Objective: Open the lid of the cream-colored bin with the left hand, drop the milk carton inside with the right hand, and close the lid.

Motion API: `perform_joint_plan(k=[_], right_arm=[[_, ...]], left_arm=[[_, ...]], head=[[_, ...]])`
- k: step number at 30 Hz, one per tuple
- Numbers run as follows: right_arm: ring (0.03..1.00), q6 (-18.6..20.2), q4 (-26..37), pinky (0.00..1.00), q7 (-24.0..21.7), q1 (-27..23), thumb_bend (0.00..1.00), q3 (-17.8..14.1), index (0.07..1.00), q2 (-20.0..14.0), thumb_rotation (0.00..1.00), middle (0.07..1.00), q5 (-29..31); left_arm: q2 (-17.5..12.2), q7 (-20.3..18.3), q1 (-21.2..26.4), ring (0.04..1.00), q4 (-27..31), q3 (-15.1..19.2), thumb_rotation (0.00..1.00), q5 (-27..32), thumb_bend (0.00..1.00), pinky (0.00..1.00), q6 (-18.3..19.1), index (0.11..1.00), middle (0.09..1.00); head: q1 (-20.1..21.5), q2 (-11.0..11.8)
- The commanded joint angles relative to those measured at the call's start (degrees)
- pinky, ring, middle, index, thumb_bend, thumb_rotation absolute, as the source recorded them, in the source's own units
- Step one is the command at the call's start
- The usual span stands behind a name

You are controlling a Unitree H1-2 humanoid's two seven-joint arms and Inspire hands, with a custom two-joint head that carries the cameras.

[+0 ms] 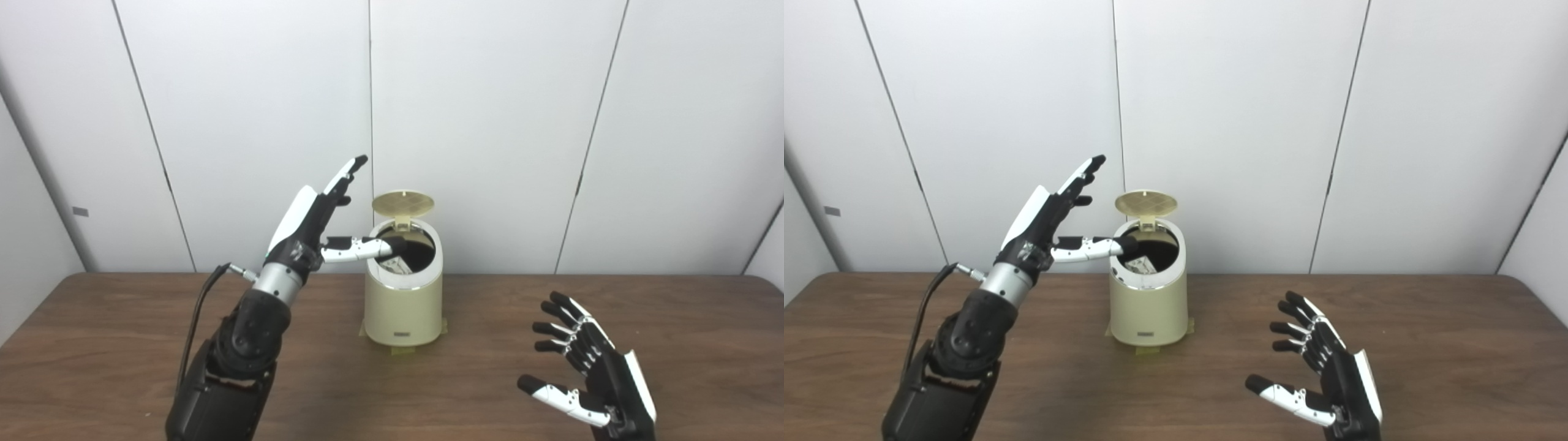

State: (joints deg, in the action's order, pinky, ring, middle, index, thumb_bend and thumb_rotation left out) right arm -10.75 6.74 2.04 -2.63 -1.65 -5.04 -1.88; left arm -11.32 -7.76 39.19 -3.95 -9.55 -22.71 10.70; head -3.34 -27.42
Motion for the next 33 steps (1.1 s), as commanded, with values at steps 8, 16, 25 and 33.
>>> perform_joint_plan(k=[8, 16, 25, 33], right_arm=[[0.714, 0.55, 3.79, 0.61, -0.38, -1.23, 0.77, 0.23, 0.839, 0.55, 0.27, 0.819, -0.05], [0.692, 2.34, 5.38, 0.58, -0.74, -1.25, 0.78, 0.79, 0.818, 1.26, 0.24, 0.809, 0.41], [0.693, 4.38, 7.50, 0.57, -1.62, -1.00, 0.80, 1.85, 0.813, 2.09, 0.21, 0.809, 1.20], [0.686, 7.41, 9.96, 0.55, -1.64, -0.61, 0.78, 2.55, 0.815, 3.08, 0.20, 0.812, 0.47]], left_arm=[[-2.07, -0.79, 12.37, 0.964, -8.99, -3.72, 0.40, -5.37, 0.93, 0.83, -1.20, 0.984, 0.980], [-4.53, -5.11, 14.74, 0.999, -11.79, -7.47, 0.40, -7.01, 0.99, 0.96, -2.45, 0.826, 0.898], [-6.76, -9.05, 12.57, 1.000, -9.61, -7.92, 0.38, -6.27, 1.00, 1.00, -3.05, 0.747, 0.870], [-9.96, -11.30, 10.99, 1.000, -5.15, -9.91, 0.39, -9.70, 1.00, 1.00, -4.42, 0.759, 0.858]], head=[[0.20, 0.21], [0.68, 0.47], [1.44, 0.28], [1.47, -0.09]])
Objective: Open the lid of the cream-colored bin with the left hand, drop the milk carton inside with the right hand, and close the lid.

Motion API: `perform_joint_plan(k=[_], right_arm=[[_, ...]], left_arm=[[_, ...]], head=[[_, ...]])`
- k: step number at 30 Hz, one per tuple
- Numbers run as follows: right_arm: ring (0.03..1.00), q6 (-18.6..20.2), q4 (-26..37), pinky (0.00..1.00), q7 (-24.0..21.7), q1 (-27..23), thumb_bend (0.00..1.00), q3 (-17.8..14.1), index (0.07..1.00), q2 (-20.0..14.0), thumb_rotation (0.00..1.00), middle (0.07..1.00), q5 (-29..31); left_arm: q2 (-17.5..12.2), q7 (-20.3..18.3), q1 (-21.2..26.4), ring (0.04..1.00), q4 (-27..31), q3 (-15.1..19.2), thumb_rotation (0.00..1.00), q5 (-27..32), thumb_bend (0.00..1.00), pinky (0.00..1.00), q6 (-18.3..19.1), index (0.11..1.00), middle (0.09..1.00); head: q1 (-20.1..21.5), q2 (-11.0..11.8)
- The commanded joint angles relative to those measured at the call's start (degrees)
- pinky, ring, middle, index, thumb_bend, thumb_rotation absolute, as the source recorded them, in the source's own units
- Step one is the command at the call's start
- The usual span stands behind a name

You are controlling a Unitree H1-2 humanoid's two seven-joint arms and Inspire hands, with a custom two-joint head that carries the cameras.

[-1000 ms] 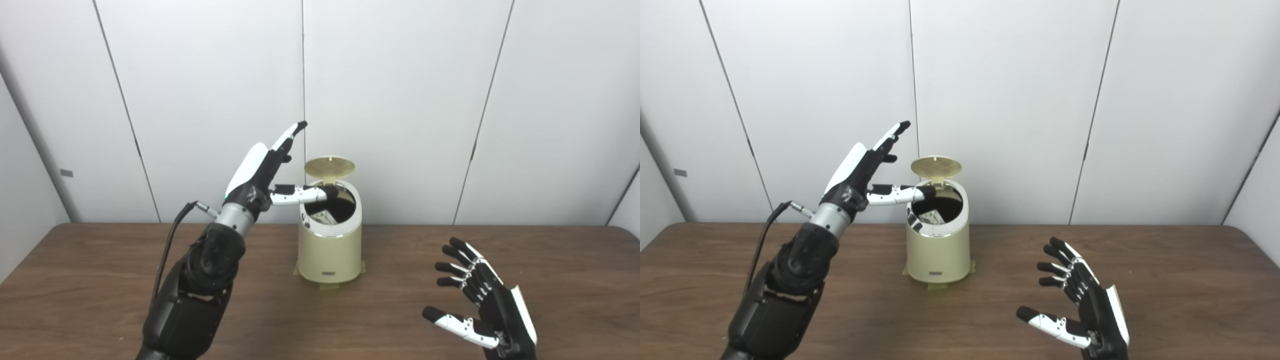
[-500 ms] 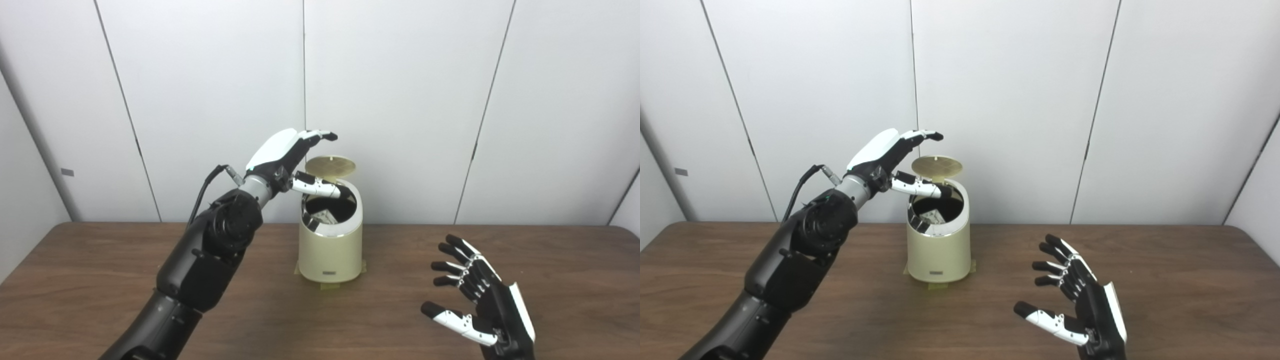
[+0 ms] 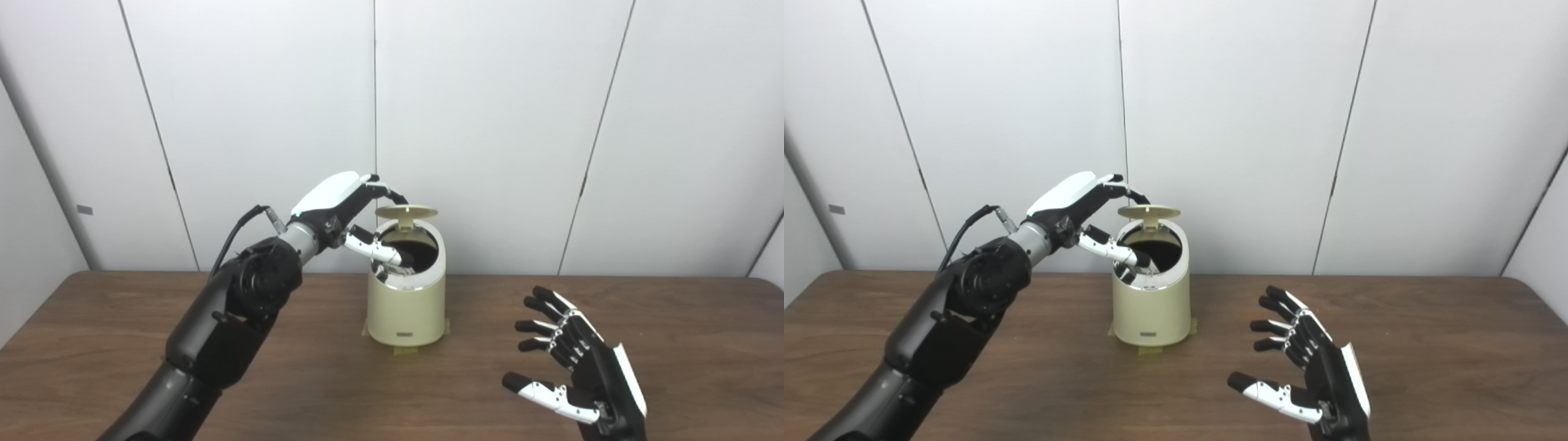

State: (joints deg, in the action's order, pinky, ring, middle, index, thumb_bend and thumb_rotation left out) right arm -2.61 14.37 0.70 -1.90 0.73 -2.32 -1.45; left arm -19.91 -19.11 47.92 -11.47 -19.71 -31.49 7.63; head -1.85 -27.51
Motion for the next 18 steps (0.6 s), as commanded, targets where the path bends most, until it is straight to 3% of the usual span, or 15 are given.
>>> perform_joint_plan(k=[1, 10, 18], right_arm=[[0.692, -0.65, 2.42, 0.56, -0.25, -1.33, 0.77, 0.24, 0.820, 0.41, 0.19, 0.818, -0.15], [0.694, 1.02, 3.24, 0.55, 0.12, -1.49, 0.77, 0.55, 0.822, 1.32, 0.21, 0.811, -1.54], [0.686, 0.40, 3.36, 0.55, 0.17, -1.56, 0.75, 0.61, 0.820, 1.74, 0.18, 0.818, -1.91]], left_arm=[[-1.62, -0.39, 2.04, 1.000, 3.27, 0.15, 0.39, -1.23, 1.00, 1.00, -1.09, 0.763, 0.855], [-2.38, -3.37, -0.81, 1.000, 9.38, 0.48, 0.37, -1.26, 1.00, 1.00, -0.40, 0.773, 0.823], [-1.88, -4.48, -3.27, 1.000, 10.80, 1.17, 0.34, 0.37, 1.00, 1.00, -0.74, 0.776, 0.817]], head=[[0.04, -0.03], [0.94, -0.41], [1.42, -0.73]])
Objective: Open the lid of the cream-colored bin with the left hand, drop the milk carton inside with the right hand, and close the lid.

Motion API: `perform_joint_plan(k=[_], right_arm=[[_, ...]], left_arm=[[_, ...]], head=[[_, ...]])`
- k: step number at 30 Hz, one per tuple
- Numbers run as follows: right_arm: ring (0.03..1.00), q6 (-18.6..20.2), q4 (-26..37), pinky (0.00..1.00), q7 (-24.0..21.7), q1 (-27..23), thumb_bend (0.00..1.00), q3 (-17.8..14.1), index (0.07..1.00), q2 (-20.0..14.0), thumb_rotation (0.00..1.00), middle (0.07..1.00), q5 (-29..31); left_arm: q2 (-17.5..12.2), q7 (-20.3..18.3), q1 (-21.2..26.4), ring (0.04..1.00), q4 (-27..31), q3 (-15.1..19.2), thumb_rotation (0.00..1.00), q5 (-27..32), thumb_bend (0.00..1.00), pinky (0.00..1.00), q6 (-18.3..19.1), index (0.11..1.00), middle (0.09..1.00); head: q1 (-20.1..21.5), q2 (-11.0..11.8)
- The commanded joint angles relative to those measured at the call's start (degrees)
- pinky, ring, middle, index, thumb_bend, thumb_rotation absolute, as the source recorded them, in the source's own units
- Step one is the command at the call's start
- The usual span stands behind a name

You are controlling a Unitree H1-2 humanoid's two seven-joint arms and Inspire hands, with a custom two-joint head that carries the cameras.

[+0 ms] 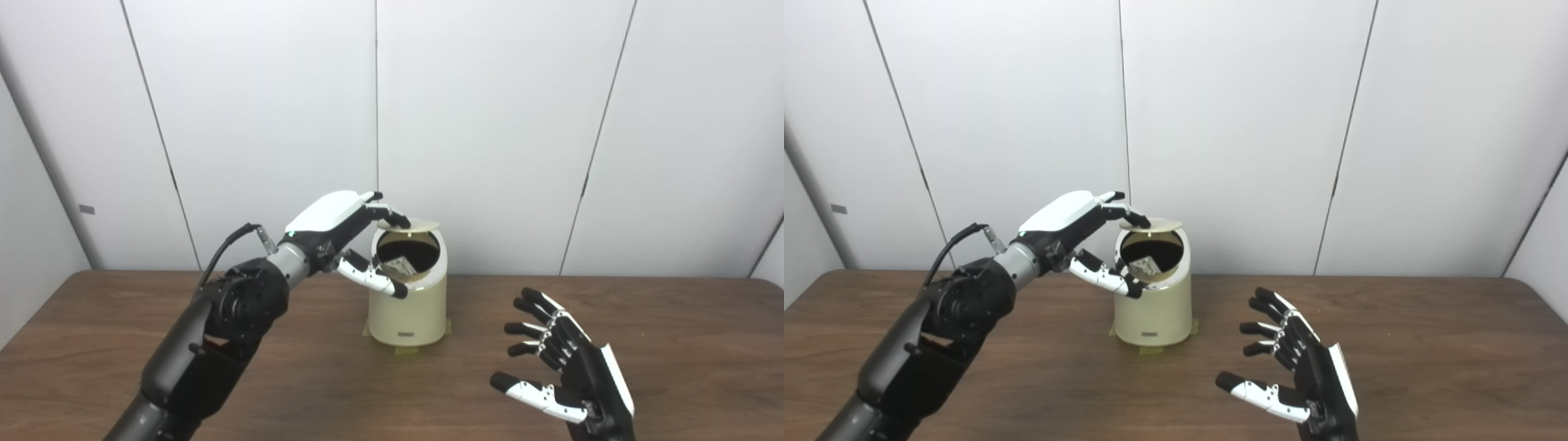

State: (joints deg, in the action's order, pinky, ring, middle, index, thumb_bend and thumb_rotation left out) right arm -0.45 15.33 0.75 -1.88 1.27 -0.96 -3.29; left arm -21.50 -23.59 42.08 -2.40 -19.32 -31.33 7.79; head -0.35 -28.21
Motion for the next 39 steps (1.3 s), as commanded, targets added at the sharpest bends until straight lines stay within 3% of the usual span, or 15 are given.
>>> perform_joint_plan(k=[1, 10, 15, 18, 23, 31, 35, 39], right_arm=[[0.688, -1.64, 2.48, 0.55, 0.19, -1.58, 0.75, 0.07, 0.820, 0.47, 0.18, 0.817, -0.17], [0.685, -0.98, 2.88, 0.55, 0.34, -1.70, 0.77, 0.10, 0.817, 0.98, 0.20, 0.811, -0.42], [0.694, -1.11, 3.04, 0.56, 0.32, -1.64, 0.77, -0.12, 0.821, 0.92, 0.20, 0.818, -0.30], [0.690, -1.02, 3.23, 0.56, 0.34, -1.58, 0.76, -0.14, 0.822, 0.88, 0.19, 0.817, -0.49], [0.688, -0.40, 3.75, 0.55, 0.05, -1.58, 0.76, -0.04, 0.823, 0.78, 0.20, 0.817, -0.28], [0.683, -1.17, 3.53, 0.54, 0.12, -1.54, 0.75, -0.33, 0.819, 0.74, 0.21, 0.812, 0.44], [0.685, -1.01, 3.58, 0.54, 0.48, -1.54, 0.76, -0.39, 0.815, 0.69, 0.25, 0.810, -0.46], [0.687, -1.59, 3.02, 0.55, 0.45, -1.51, 0.74, -0.52, 0.816, 0.59, 0.25, 0.810, -0.39]], left_arm=[[-0.28, 0.04, 2.28, 1.000, 1.71, 0.78, 0.34, 0.38, 1.00, 1.00, -1.14, 0.777, 0.815], [0.12, 1.24, 0.38, 1.000, -0.23, -0.19, 0.39, -0.65, 1.00, 1.00, -3.58, 0.781, 0.807], [0.11, 3.40, -0.39, 1.000, -2.32, -2.07, 0.41, -4.06, 1.00, 1.00, -7.19, 0.782, 0.801], [-0.03, 5.11, -0.78, 1.000, -2.64, -3.57, 0.41, -7.76, 1.00, 1.00, -9.15, 0.782, 0.793], [-1.62, 7.15, -0.95, 0.999, -1.00, -9.22, 0.45, -20.75, 1.00, 1.00, -12.28, 0.814, 0.826], [-0.98, -4.45, -2.06, 1.000, 0.54, -14.70, 0.46, -33.84, 1.00, 1.00, -6.84, 0.868, 0.899], [-0.79, -10.44, -2.73, 1.000, 1.32, -15.28, 0.44, -35.78, 1.00, 1.00, -4.99, 0.860, 0.899], [-0.84, -12.07, -3.79, 1.000, 2.79, -14.77, 0.46, -35.24, 1.00, 1.00, -4.91, 0.841, 0.877]], head=[[0.06, -0.07], [1.00, -0.63], [1.23, -0.93], [1.44, -1.13], [1.49, -1.44], [1.17, -1.79], [1.17, -1.79], [1.17, -1.79]])
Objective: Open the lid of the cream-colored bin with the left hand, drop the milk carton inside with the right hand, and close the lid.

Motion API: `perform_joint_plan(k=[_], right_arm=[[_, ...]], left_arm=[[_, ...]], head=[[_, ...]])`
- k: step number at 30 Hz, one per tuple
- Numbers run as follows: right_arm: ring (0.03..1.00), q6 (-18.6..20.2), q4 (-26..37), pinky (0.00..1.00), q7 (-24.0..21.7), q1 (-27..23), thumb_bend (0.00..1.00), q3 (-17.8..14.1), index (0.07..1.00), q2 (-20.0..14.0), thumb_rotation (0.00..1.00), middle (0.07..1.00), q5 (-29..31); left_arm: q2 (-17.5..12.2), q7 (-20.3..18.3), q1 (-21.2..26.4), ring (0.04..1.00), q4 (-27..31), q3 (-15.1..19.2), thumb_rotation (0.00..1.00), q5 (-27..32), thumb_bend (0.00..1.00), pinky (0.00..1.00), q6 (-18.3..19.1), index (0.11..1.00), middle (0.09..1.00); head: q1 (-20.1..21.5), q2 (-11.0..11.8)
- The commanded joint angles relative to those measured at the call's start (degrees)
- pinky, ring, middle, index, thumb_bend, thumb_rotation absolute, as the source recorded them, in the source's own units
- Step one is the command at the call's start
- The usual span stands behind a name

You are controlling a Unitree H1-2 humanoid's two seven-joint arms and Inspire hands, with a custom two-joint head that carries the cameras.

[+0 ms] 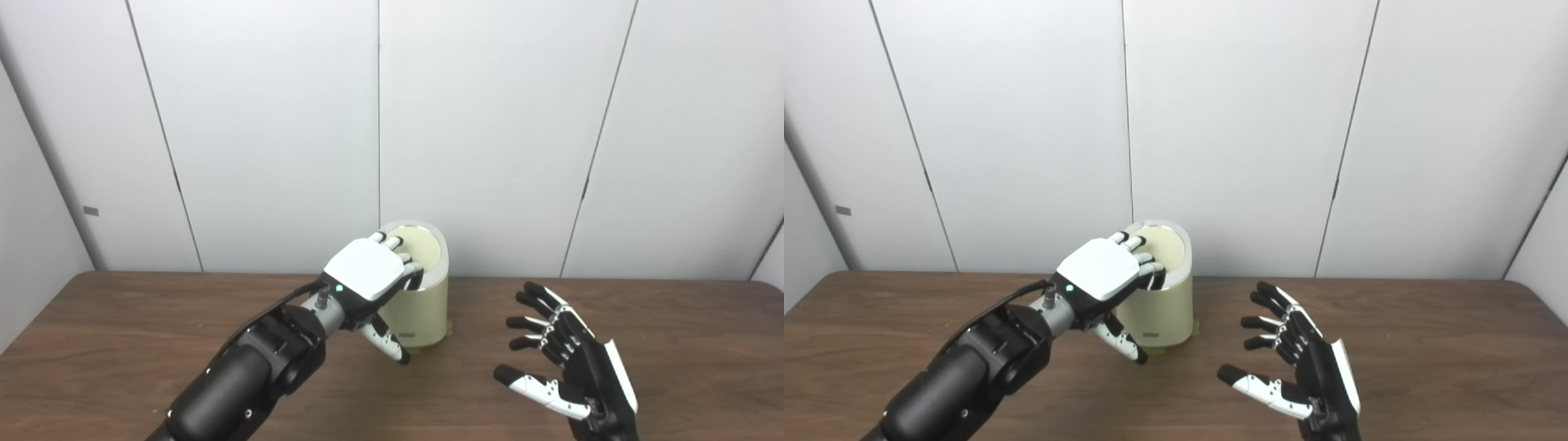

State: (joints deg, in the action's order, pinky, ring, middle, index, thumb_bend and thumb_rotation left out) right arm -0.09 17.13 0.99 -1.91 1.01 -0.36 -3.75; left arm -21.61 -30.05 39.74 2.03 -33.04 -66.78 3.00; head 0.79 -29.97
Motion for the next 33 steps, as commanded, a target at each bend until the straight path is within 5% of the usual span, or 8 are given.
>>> perform_joint_plan(k=[1, 5, 8, 15, 18, 33], right_arm=[[0.685, -2.10, 1.16, 0.55, 0.20, -1.47, 0.73, -0.28, 0.817, -0.01, 0.25, 0.809, 0.10], [0.676, -3.01, 0.74, 0.55, 0.52, -1.46, 0.71, -0.41, 0.814, -0.03, 0.25, 0.806, -0.58], [0.665, -3.03, 0.75, 0.53, 1.06, -1.49, 0.70, -0.46, 0.806, 0.28, 0.26, 0.801, -1.49], [0.660, -3.22, 0.19, 0.53, 1.31, -1.75, 0.68, -0.63, 0.802, 0.11, 0.23, 0.800, -0.99], [0.663, -2.86, 0.14, 0.53, 1.42, -1.75, 0.69, -0.85, 0.803, 0.04, 0.23, 0.801, -0.98], [0.695, -3.70, -1.56, 0.57, 1.58, -2.06, 0.74, -1.82, 0.809, -1.41, 0.17, 0.805, -2.32]], left_arm=[[-0.71, -5.76, -1.71, 1.000, -1.09, -0.66, 0.47, 0.64, 1.00, 1.00, 0.03, 0.841, 0.876], [-0.94, -3.51, -3.20, 1.000, 2.78, 3.11, 0.46, 5.22, 1.00, 1.00, -0.03, 0.836, 0.853], [-0.28, 3.49, -5.96, 0.979, 5.92, 8.44, 0.45, 10.06, 0.98, 0.98, -1.26, 0.827, 0.843], [5.62, 17.93, -14.90, 0.969, 9.44, 22.38, 0.31, 24.73, 0.82, 0.94, -3.38, 0.901, 0.928], [8.69, 22.68, -19.27, 0.915, 9.14, 26.89, 0.24, 32.45, 0.79, 0.79, -5.95, 0.896, 0.923], [17.15, 23.06, -34.58, 0.723, 8.97, 36.83, 0.28, 66.25, 0.69, 0.58, -3.42, 0.843, 0.805]], head=[[0.02, -0.03], [-0.01, -0.04], [-0.01, -0.04], [-0.23, -0.06], [-0.43, -0.15], [0.29, -0.60]])
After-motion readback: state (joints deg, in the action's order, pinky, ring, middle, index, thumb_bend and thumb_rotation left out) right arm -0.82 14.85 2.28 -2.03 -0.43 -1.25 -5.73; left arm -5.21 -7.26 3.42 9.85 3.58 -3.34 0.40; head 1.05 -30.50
